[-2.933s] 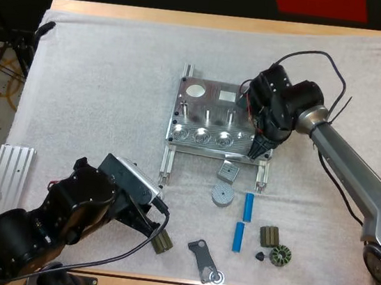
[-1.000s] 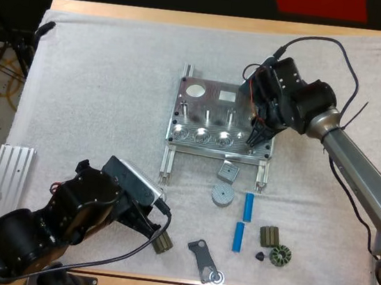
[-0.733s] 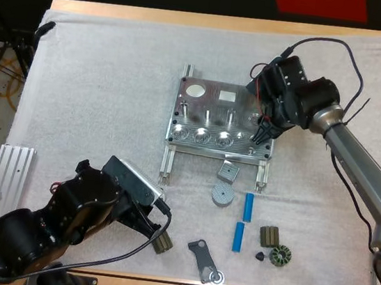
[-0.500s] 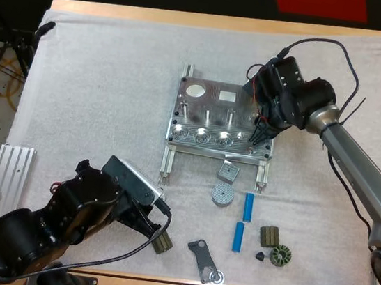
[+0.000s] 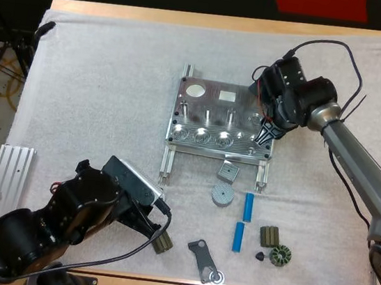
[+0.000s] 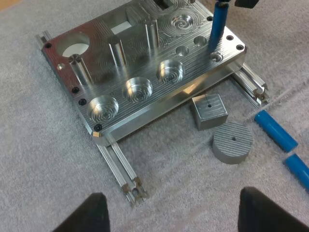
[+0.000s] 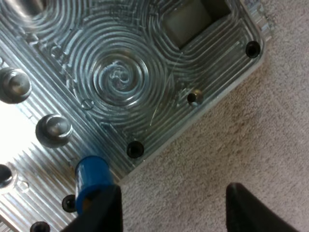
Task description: Load cells from right to left
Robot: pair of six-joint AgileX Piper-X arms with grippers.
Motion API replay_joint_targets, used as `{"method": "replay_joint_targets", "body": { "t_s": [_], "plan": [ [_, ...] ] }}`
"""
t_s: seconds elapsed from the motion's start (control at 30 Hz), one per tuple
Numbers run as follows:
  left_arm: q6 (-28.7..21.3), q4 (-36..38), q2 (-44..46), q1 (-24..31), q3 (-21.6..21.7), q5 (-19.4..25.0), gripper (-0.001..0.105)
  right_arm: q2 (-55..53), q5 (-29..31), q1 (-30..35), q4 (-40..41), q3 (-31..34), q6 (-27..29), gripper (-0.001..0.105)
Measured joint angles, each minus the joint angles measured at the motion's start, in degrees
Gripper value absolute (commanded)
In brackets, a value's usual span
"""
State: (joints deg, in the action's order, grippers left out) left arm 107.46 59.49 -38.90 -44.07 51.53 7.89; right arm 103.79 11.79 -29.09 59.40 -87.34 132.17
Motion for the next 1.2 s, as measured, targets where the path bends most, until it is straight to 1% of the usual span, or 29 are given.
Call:
{"method": "replay_joint_targets", "body": {
  "t_s": [0.17, 0.37, 0.53, 0.63, 0.8, 0.9, 1.07, 1.2],
  "plan": [
    [0.0, 0.0, 0.0, 0.0, 0.0, 0.0, 0.057, 0.0, 0.0, 0.0, 0.0, 0.0, -0.22, 0.048],
    [-0.77, 0.0, 0.0, 0.0, 0.0, 0.0, 0.057, -1.63, 0.0, 0.0, 0.0, 0.0, -5.49, 0.048],
    [-1.67, 0.0, 0.0, 0.0, 0.0, 0.0, 0.057, -5.32, 0.0, 0.0, 0.63, 0.0, -6.17, 0.048],
    [-2.79, -0.15, 0.0, 0.0, 0.0, 0.0, 0.057, -7.98, 0.0, 0.0, 2.6, 0.0, -8.13, 0.048],
    [-4.33, -1.12, 0.0, 0.0, 0.0, 0.0, 0.057, -11.95, -0.15, 0.0, 8.89, 0.0, -12.39, 0.048],
    [-5.68, -1.37, 0.0, 0.0, 0.0, -0.93, 0.057, -14.14, -2.04, 0.0, 12.15, 0.0, -13.61, 0.048],
    [-7.26, -1.69, 0.0, 0.0, 0.0, -2.76, 0.057, -17.78, -5.14, 0.0, 14.97, 0.0, -15.1, 0.048],
    [-10.93, -2.32, 0.0, 0.0, 0.0, -3.63, 0.057, -21.07, -6.51, 0.0, 17.21, 0.0, -15.2, 0.048]
  ]
}}
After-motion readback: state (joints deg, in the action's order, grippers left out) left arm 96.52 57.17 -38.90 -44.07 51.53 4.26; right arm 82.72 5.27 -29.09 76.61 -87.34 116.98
